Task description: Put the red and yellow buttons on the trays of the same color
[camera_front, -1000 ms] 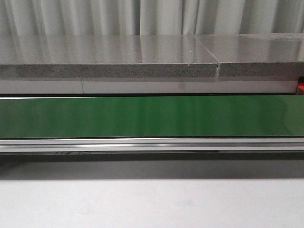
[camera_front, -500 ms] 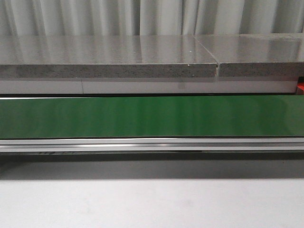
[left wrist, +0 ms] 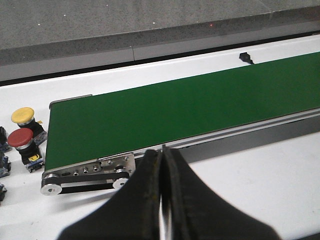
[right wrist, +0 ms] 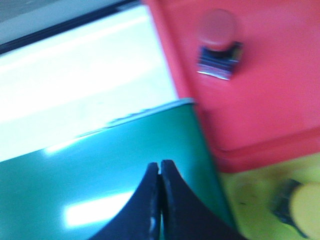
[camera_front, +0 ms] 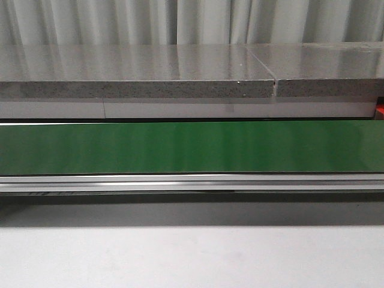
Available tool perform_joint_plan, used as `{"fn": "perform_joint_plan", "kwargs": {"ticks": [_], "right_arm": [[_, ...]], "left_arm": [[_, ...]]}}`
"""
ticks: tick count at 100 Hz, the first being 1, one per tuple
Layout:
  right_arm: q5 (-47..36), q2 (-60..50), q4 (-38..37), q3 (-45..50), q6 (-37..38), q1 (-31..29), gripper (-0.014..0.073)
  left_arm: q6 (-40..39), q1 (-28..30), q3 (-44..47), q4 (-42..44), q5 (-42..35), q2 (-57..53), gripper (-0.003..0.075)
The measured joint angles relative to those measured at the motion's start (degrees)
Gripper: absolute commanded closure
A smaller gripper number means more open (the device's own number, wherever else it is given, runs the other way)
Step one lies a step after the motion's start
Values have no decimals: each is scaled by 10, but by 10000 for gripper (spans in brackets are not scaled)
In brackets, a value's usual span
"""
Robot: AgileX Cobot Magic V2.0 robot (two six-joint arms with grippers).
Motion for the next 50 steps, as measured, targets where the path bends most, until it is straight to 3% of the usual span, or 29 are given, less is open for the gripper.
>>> {"fn": "perform_joint_plan", "kwargs": {"ticks": [27,50], "right_arm": [[8,-61,-42,0,-8,138,659],[4,-104,-88,6,-9,218,659]], "left_arm": [[0,0,0,0,0,0,741],[0,0,0,0,0,0,741]]}}
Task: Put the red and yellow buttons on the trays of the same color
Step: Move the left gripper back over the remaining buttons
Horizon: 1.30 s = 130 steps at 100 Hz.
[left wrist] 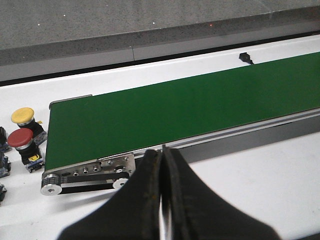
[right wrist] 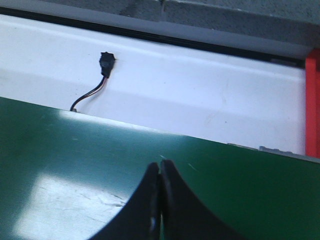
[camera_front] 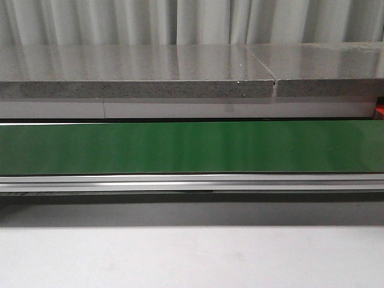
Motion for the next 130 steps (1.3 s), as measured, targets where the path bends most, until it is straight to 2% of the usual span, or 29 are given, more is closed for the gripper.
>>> {"fn": "perform_joint_plan", "kwargs": {"ticks": [15,39,75,88,107,130], "right_arm": [[-38,-39,-20,51,-1,26,659],[-99,-144,-25,158,-1,30,659],[-91,-335,-25,266,-1,30,659],[-72,-385,-24,281,-1,30,659],[-68,-402,-23,282,-1,30,659],[-67,-402,-23,282,-1,30,659]], "left_arm": [[0,0,0,0,0,0,741],[0,0,0,0,-20,0,741],[0,0,0,0,-45,0,741],[0,0,0,0,-49,0,741],[-9,0,2,2,-54,7,741],[-108,0,4,85,-122,113,741]]}}
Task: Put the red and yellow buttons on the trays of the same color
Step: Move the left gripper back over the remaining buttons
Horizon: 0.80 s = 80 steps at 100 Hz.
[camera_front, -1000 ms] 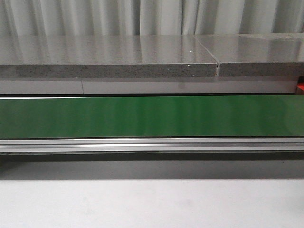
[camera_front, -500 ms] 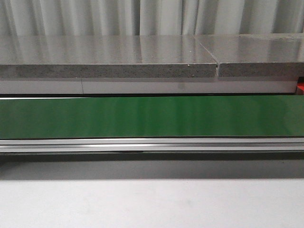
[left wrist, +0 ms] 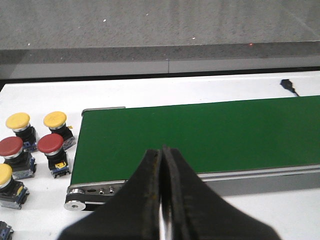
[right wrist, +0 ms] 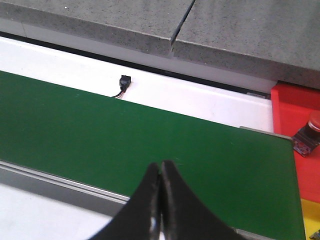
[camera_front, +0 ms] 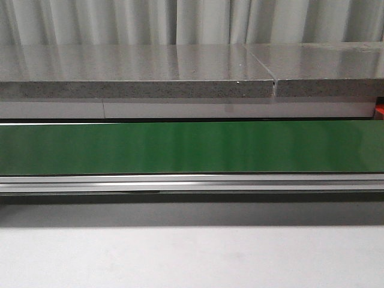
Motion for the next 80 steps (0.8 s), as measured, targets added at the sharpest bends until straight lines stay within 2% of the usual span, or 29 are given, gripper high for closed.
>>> {"fn": "perform_joint_plan", "kwargs": {"ticks": [18,38,45,60,65,71,80], "right_arm": [[0,0,0,0,0,0,659],[0,0,0,0,0,0,659],[0,0,0,0,0,0,659],[0,0,0,0,-1,0,659],[0,0,0,0,-1,0,659],[0,0,0,0,-1,0,659],[0,0,0,0,-1,0,659]], "left_arm": [[-68,0,-15,-6,-30,148,741],[-86,0,-57,-6,-47,288,722],[-87,1,-74,-6,-64,332,647],[-87,30,-119,-12,-84,419,346],[-87,43,-133,-13,-86,444,274],[-87,62,-150,-16,-87,473,236],[-87,91,-173,-25,-87,508,246]]}}
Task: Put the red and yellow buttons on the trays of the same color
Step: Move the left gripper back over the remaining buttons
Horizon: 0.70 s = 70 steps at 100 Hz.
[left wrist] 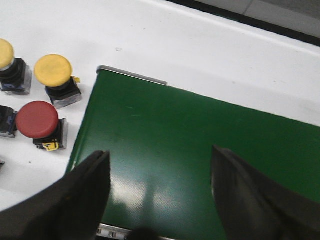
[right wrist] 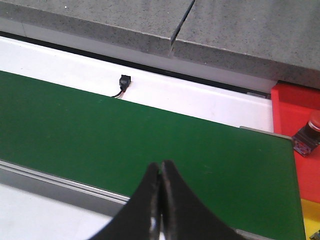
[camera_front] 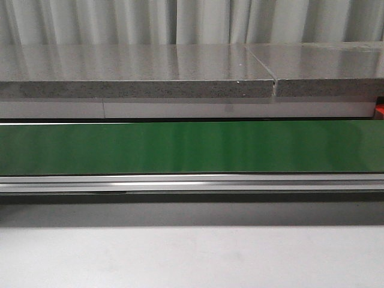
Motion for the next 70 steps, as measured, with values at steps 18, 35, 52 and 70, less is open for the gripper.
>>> {"fn": "perform_joint_plan", "kwargs": {"ticks": [18,35,52,70], "right_arm": [[0,0,0,0,0,0,659],[0,0,0,0,0,0,659],[0,0,0,0,0,0,659],[0,0,0,0,1,0,659]], "left_arm": [[0,63,-46,-32,44,68,251],[0,123,-94,-50,111,143,251],[0,158,-139,-61,153,194,251],[-5,173,-189,-63,190,241,251]]}}
